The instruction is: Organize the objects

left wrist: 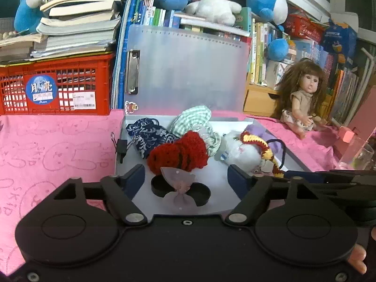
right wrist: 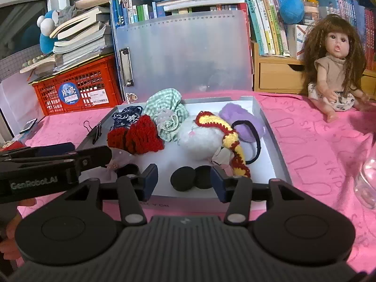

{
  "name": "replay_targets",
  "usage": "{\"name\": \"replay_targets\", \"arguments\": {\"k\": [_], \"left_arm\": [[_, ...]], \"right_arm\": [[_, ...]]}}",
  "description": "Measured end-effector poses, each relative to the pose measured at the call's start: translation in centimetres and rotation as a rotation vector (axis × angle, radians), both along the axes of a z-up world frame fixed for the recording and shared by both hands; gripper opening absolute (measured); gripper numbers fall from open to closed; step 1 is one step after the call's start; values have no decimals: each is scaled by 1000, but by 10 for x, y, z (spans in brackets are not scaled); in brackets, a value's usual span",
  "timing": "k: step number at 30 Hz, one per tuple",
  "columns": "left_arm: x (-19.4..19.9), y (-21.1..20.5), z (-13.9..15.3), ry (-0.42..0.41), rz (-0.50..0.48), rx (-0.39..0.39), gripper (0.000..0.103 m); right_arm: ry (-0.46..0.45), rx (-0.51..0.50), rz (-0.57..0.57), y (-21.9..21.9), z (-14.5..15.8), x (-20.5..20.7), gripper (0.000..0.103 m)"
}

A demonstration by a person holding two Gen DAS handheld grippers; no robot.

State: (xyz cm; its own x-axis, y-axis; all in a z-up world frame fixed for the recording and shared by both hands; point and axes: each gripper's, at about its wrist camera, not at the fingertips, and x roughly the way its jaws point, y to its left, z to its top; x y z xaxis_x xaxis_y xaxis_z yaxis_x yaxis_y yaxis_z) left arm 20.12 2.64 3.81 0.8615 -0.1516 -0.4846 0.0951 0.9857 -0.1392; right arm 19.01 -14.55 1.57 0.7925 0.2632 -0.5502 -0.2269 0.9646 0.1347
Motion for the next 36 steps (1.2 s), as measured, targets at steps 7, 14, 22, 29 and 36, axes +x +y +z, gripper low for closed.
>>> {"name": "replay_targets", "arguments": {"k": [7, 14, 22, 29, 36], "left_arm": [[-11, -1, 6, -4, -16, -2, 81], [-21, 1, 11, -5, -16, -15, 90], [-35, 3, 15, -1, -5, 5, 94], [-52, 9, 19, 3, -4, 1, 96], [-71, 12, 18, 2, -2, 15, 97]], "right_arm": [[-20, -19, -15, -2, 7, -10, 71], [-38, -44, -32, -5, 12, -19, 81], [-50, -63, -53, -11, 18, -33, 89], [-57, -74, -63, -14, 22, -47, 93], [-55, -85, -68, -13, 22, -60, 94]]}}
